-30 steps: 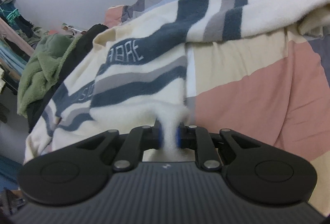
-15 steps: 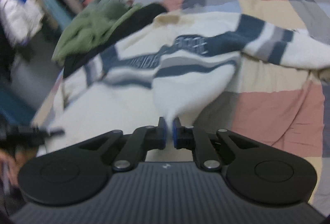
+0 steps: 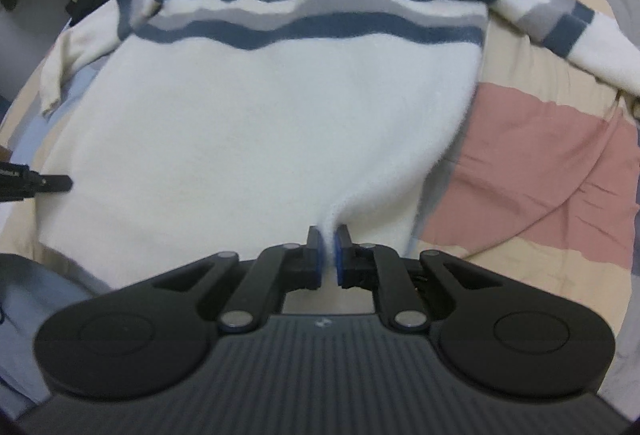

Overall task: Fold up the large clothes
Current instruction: 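Release the hem and hold both grippers open above the flat sweater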

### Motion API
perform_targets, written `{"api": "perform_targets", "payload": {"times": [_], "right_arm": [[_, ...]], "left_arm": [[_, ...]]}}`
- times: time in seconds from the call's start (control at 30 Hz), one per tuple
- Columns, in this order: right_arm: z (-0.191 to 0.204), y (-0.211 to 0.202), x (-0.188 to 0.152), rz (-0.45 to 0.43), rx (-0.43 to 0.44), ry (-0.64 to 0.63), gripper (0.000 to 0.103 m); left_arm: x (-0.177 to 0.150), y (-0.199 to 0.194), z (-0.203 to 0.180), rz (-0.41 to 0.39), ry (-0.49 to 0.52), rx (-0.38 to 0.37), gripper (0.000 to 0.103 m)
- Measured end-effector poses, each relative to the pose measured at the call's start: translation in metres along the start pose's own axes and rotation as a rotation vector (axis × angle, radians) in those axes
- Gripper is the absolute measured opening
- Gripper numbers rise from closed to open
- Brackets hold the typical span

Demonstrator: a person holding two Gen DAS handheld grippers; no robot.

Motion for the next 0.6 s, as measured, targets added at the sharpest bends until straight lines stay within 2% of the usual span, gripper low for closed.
{"api": "perform_targets", "payload": {"times": [0.07, 0.1, 0.13, 0.27, 0.4, 0.6], "right_arm": [[-0.002, -0.008, 0.002, -0.014, 0.012, 0.021, 0.016], [-0.005, -0.012, 0.003, -0.019, 0.014, 0.040, 0.022], [-0.007, -0.016, 0.005, -0.024, 0.019, 0.056, 0.024], [-0.007, -0.036, 0.016, -0.077, 0.053, 0.088, 0.043], [-0.003, -0.050, 0.036, -0.157, 0.066, 0.081, 0.043], [0.009, -0.050, 0.061, -0.260, 0.079, 0.093, 0.043]], "left_arm": [[0.000, -0.007, -0.001, -0.010, 0.011, 0.009, 0.031], [0.000, -0.011, -0.003, -0.021, 0.017, 0.022, 0.052], [0.003, -0.015, -0.004, -0.045, 0.021, 0.027, 0.058], [0.010, -0.038, -0.019, -0.154, 0.064, 0.021, 0.058], [0.016, -0.054, -0.050, -0.239, 0.162, 0.034, 0.059], [0.023, -0.047, -0.106, -0.281, 0.247, 0.000, 0.059]]}}
Point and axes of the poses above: each gripper's, at about its wrist camera, not at the fingertips, and y roughly the way its jaws point, z to its left, x to its top, the point moved 9 cm from there along y, roughly the way its jaws point, and after that the axes turned 5 degrees about z, right-handed, at the moved point
